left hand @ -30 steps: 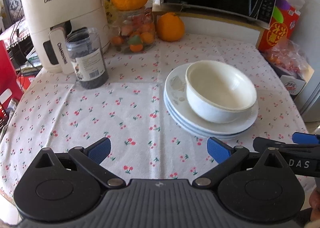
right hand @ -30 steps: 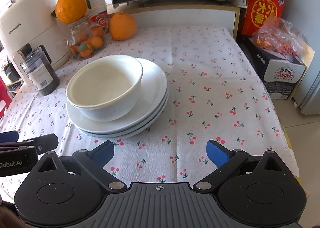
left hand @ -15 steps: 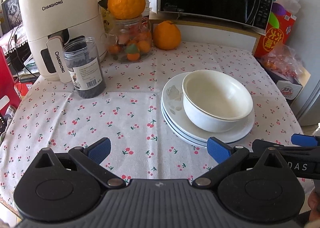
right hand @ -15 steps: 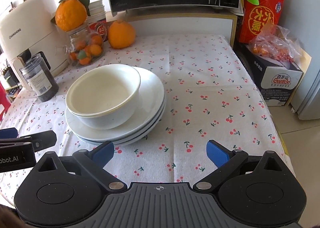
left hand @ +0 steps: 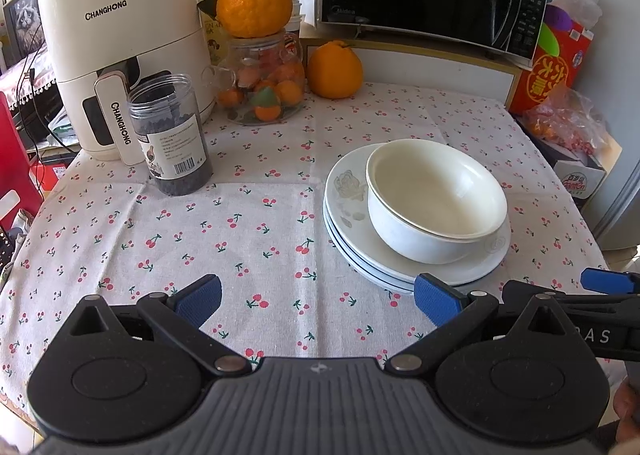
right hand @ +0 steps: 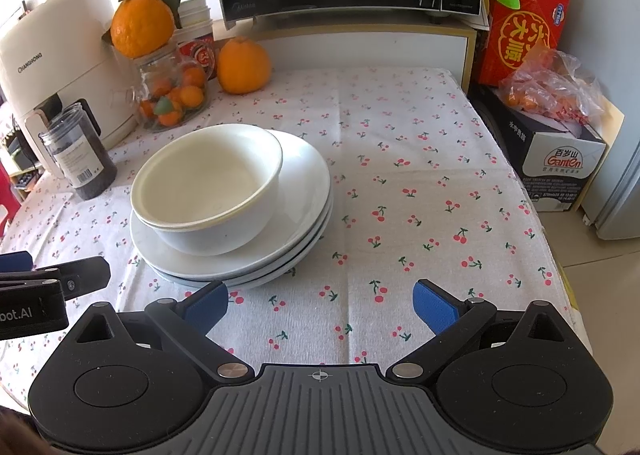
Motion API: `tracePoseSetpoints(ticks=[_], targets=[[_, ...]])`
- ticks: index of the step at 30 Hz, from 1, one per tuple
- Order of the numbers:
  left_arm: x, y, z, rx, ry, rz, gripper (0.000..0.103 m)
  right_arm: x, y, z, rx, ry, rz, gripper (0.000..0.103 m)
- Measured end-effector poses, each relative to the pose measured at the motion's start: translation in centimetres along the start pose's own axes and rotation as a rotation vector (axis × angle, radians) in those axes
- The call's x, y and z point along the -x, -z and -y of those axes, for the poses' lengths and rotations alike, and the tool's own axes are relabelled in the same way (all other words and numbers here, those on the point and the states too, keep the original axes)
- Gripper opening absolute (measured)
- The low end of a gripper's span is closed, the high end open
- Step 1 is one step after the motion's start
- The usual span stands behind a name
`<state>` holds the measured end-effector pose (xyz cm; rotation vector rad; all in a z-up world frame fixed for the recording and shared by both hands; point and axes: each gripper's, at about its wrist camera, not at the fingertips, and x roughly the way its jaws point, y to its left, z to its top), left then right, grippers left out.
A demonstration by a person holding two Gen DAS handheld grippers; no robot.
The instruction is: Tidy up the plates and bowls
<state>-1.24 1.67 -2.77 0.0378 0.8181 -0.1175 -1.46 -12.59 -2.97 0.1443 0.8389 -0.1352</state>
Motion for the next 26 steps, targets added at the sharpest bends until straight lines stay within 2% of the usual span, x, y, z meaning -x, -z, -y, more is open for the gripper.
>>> tracePoseSetpoints(ticks=[17,26], targets=[[0.06,0.07,0.08,0.005,-0.004,-0.008,0.103,-0.05,-0.05,-0.11,0.004,-0.001,0.001,0.1],[-0.29,0.18,0.06,-0.003,0.031,-0.034,0.103,-0.1,-0.01,-0.25,0.007,-0.001,-0.002,0.1]])
